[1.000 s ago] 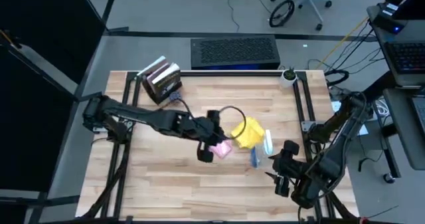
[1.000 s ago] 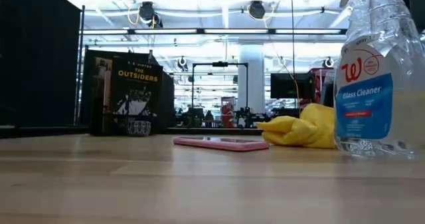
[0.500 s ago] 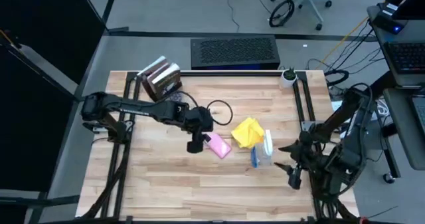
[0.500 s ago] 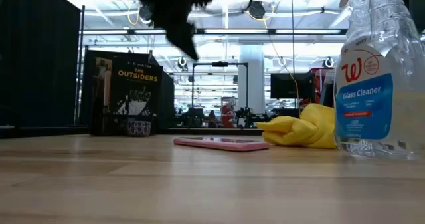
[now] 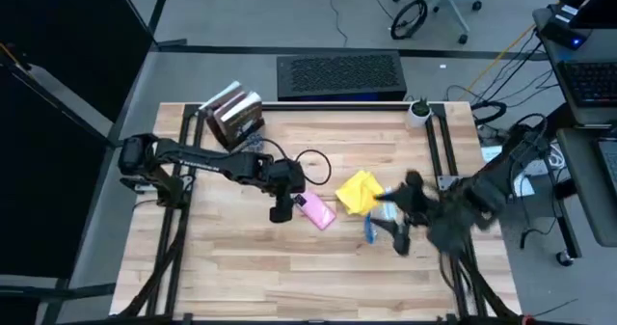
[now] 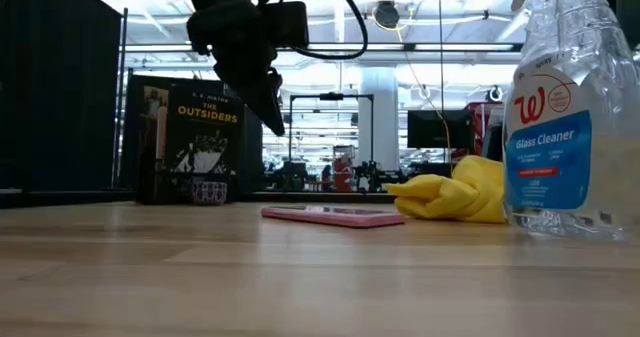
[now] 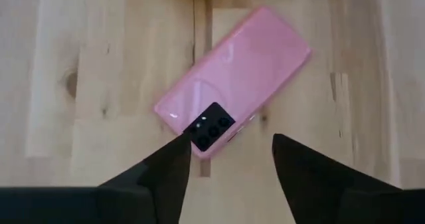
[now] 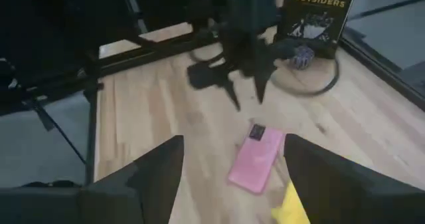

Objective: Apply microfiber cloth
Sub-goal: Spray the back of the pink cellphone using the spray bottle

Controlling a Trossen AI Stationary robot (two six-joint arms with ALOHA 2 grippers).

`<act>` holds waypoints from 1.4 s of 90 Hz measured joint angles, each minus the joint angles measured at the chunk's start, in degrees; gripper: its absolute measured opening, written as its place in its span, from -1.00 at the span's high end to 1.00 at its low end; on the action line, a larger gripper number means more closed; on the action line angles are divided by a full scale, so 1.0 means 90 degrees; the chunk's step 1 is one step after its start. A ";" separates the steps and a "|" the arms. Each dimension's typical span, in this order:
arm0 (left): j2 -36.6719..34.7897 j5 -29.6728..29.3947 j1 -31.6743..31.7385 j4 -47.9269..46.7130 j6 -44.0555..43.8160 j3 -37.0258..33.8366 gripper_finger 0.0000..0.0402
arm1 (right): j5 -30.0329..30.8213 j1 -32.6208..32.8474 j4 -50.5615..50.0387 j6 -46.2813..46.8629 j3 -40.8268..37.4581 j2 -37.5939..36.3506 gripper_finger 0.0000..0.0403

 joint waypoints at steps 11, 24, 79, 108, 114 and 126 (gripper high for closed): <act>-0.0224 -0.0058 -0.0109 0.0035 0.0162 -0.0036 0.15 | -0.1149 -0.1348 0.0227 -0.0720 0.0001 -0.0202 -0.20; -0.0539 -0.0070 -0.0174 0.0182 0.0228 -0.0378 0.22 | -0.2635 -0.3048 0.0379 -0.1358 0.0004 -0.0112 -0.20; -0.0615 -0.0096 -0.0622 0.2760 -0.0173 -0.2214 0.25 | -0.6020 -0.5645 0.0986 -0.2831 0.0000 0.3085 -0.20; 0.0160 -0.0315 -0.0734 0.3347 -0.0117 -0.2327 0.25 | -0.6739 -0.5618 0.1228 -0.2896 -0.0036 0.4020 -0.20; 0.0271 -0.0442 -0.0748 0.3448 -0.0088 -0.2322 0.25 | -0.6765 -0.5618 0.1484 -0.2859 -0.0197 0.4077 -0.20; 0.0390 -0.0824 -0.0747 0.3547 -0.0052 -0.2324 0.25 | -0.6938 -0.5618 0.2234 -0.2527 -0.0799 0.4112 -0.20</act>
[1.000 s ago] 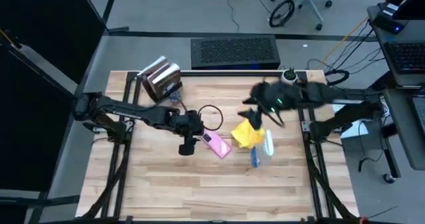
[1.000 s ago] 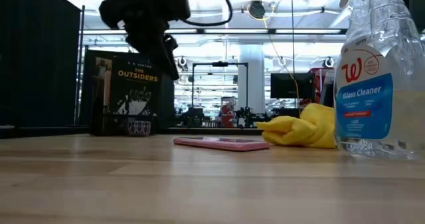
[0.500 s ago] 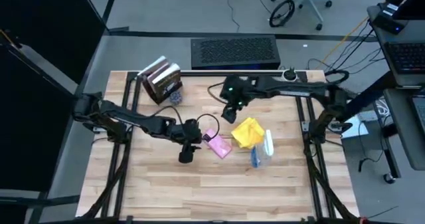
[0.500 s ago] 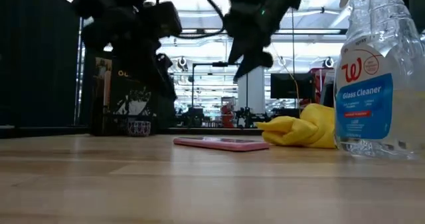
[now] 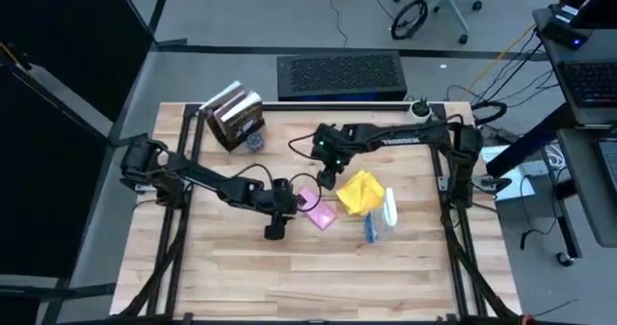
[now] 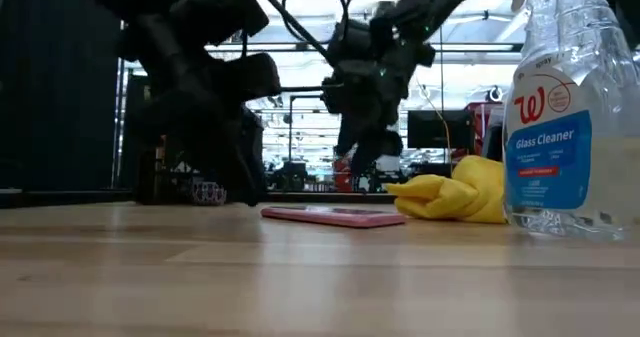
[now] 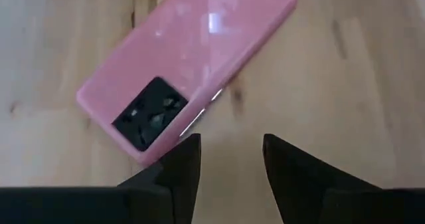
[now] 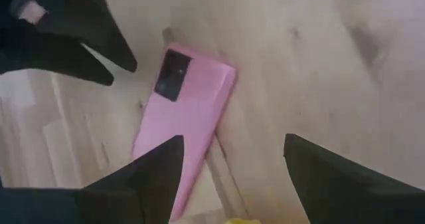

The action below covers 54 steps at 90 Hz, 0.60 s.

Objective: Apply microfiber cloth
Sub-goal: Spray the back of the pink cellphone using the spray bottle

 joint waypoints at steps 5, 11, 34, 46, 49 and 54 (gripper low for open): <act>0.0001 -0.0119 0.0000 0.0113 0.0038 -0.0002 0.25 | -0.0200 0.0000 0.0449 0.0204 -0.0267 0.0000 -0.20; -0.0001 -0.0176 0.0014 0.0304 0.0092 0.0000 0.25 | -0.0430 0.0016 0.0796 0.0438 -0.0535 0.0000 -0.20; 0.0527 -0.0214 0.0092 0.0734 0.0120 0.0019 0.25 | -0.0487 0.0268 0.1896 0.1091 -0.1368 0.0000 -0.20; 0.0793 -0.0381 0.0087 0.1127 0.0099 0.0027 0.25 | -0.0428 0.0407 0.2276 0.1319 -0.1643 -0.0010 -0.20; 0.0838 -0.0418 0.0091 0.1287 0.0096 0.0027 0.25 | -0.0398 0.0446 0.2372 0.1363 -0.1674 0.0019 -0.20; 0.0902 -0.0438 0.0110 0.1490 0.0084 0.0024 0.25 | -0.0387 0.0497 0.2476 0.1457 -0.1700 0.0055 -0.20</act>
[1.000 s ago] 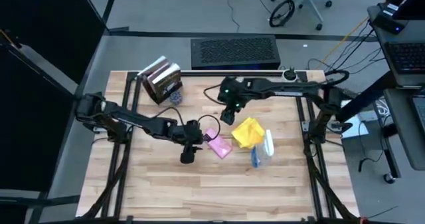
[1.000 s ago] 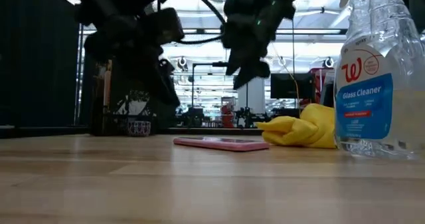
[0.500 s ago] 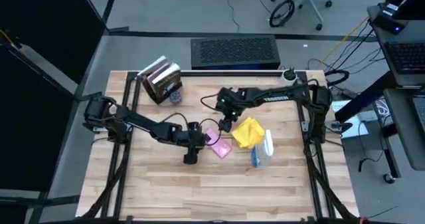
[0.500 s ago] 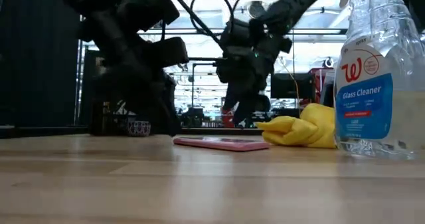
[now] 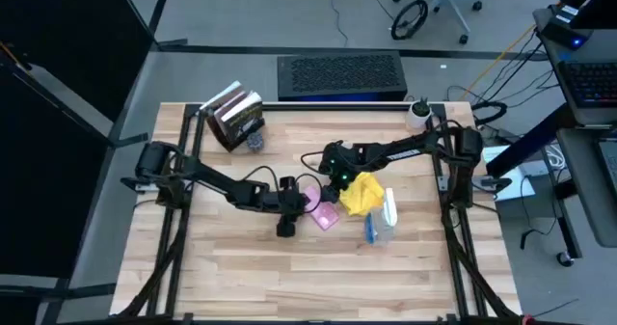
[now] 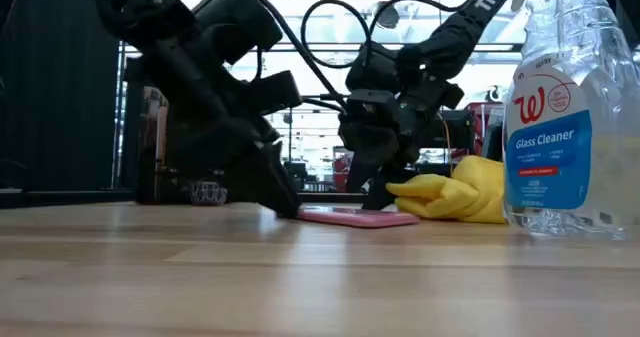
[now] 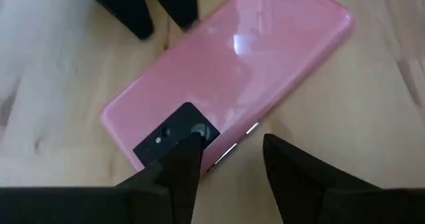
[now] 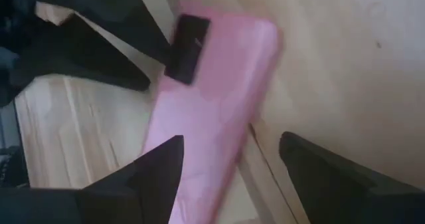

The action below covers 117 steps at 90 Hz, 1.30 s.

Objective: Apply microfiber cloth
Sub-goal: Spray the back of the pink cellphone using the spray bottle

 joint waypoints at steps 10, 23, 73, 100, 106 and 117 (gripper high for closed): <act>0.0105 -0.0025 0.0061 0.0389 -0.0028 -0.0007 0.25 | -0.0003 0.0112 0.0251 0.0109 -0.0007 0.0195 -0.20; 0.0244 -0.0013 0.0220 0.0615 -0.0023 -0.0010 0.25 | -0.0025 0.0184 0.0404 0.0185 -0.0007 0.0307 -0.20; 0.0451 0.0158 0.0310 0.1014 0.0020 -0.0010 0.25 | -0.0230 0.0147 0.0698 0.0055 -0.0016 0.0321 -0.20; -0.0651 0.0212 -0.0051 -0.0336 -0.0379 0.0102 0.25 | -0.0095 0.0015 0.0416 -0.0069 0.0002 0.0292 -0.20; -0.0697 0.0215 -0.0108 -0.0481 -0.0719 0.0105 0.25 | -0.0091 0.0011 0.0399 -0.0121 -0.0005 0.0292 -0.20; -0.0479 0.0223 -0.0178 -0.0702 -0.1188 0.0103 0.25 | -0.0037 0.0015 0.0379 -0.0120 -0.0008 0.0290 -0.20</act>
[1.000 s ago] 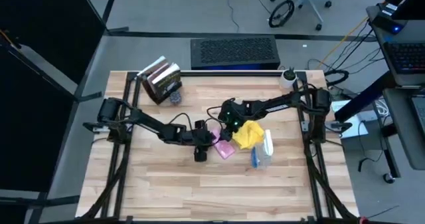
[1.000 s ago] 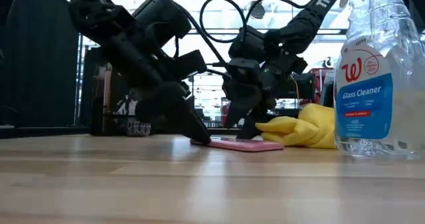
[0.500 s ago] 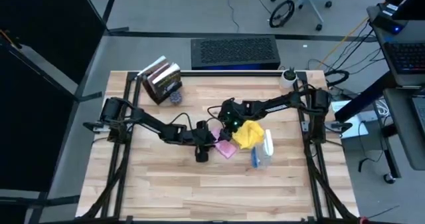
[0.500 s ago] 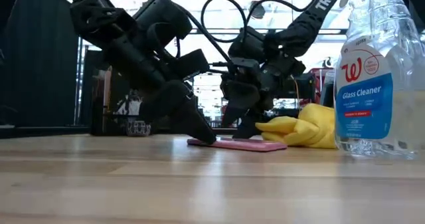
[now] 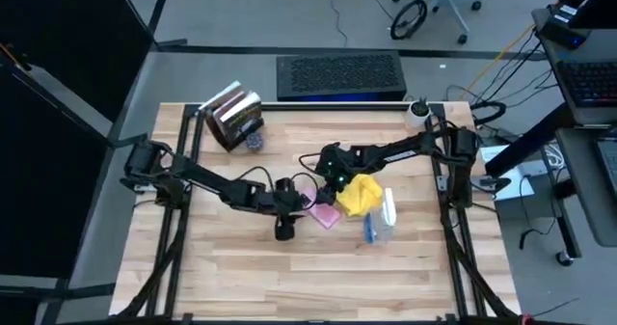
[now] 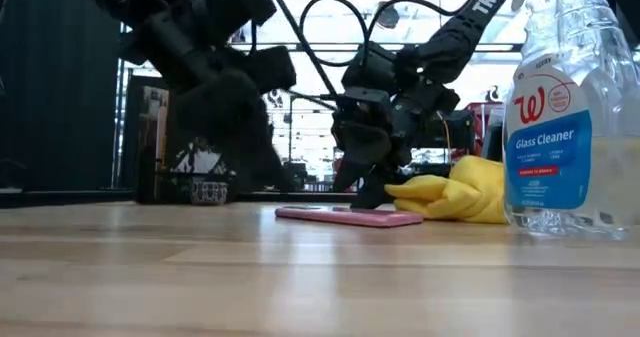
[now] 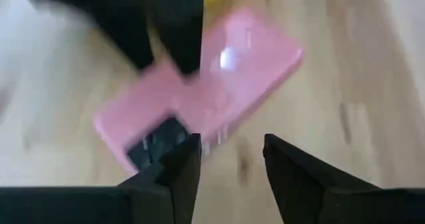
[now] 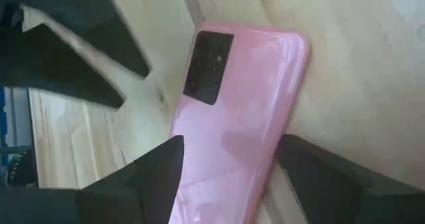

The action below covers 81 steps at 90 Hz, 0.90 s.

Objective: Apply microfiber cloth
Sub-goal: Spray the back of the pink cellphone using the spray bottle

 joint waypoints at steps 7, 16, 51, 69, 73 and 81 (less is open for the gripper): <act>0.0269 -0.0062 -0.0014 -0.0008 -0.0021 -0.0009 0.25 | 0.0046 0.0011 0.0005 0.0020 -0.0002 0.0000 -0.20; 0.0530 -0.0540 -0.0031 0.0296 -0.0274 0.0009 0.25 | 0.0083 0.0038 0.0021 0.0043 -0.0005 -0.0002 -0.20; 0.1055 -0.1107 0.0228 0.1626 -0.0348 0.0006 0.26 | 0.0157 0.0300 0.0410 0.0153 -0.0026 -0.0002 -0.20; 0.1048 -0.1069 0.0321 0.1470 -0.0334 0.0022 0.25 | 0.0065 0.0300 0.0545 0.0121 -0.0026 0.0006 -0.07; 0.1045 -0.1066 0.0322 0.1449 -0.0329 0.0023 0.25 | 0.0065 0.0300 0.0550 0.0061 -0.0026 0.0008 0.02; 0.1037 -0.1050 0.0323 0.1436 -0.0317 0.0023 0.25 | 0.0061 0.0300 0.0557 0.0009 -0.0026 -0.0010 0.26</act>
